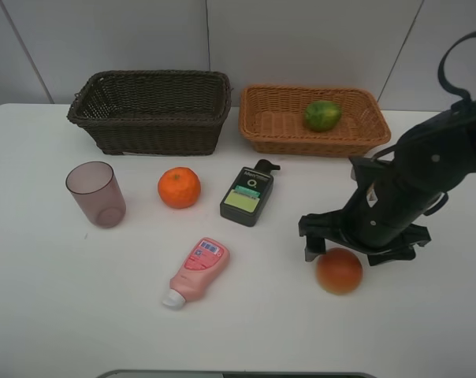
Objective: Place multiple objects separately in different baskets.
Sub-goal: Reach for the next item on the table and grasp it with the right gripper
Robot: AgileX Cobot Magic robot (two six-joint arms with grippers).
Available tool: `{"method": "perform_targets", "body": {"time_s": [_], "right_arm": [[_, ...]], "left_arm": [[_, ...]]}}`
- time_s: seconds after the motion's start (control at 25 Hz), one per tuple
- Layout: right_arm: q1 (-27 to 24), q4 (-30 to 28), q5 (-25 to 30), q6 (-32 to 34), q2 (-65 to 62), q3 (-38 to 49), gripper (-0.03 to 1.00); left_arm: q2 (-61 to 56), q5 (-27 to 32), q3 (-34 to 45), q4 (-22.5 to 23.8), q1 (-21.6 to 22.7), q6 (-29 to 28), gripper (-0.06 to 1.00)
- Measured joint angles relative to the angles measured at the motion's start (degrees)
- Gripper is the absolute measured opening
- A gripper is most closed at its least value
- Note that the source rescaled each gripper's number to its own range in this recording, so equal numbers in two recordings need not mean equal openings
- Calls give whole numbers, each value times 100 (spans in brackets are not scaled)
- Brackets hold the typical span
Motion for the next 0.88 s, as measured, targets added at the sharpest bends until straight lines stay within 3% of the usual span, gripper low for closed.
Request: {"method": "perform_targets", "body": {"time_s": [0.68, 0.76, 0.88], "right_arm": [[6, 49, -25, 0, 504, 6, 100], [6, 49, -25, 0, 504, 6, 94], [6, 56, -25, 0, 504, 6, 63]], "left_arm": [[0, 0, 0, 0, 0, 0, 96], [0, 0, 0, 0, 0, 0, 96], [0, 0, 0, 0, 0, 0, 96]]}}
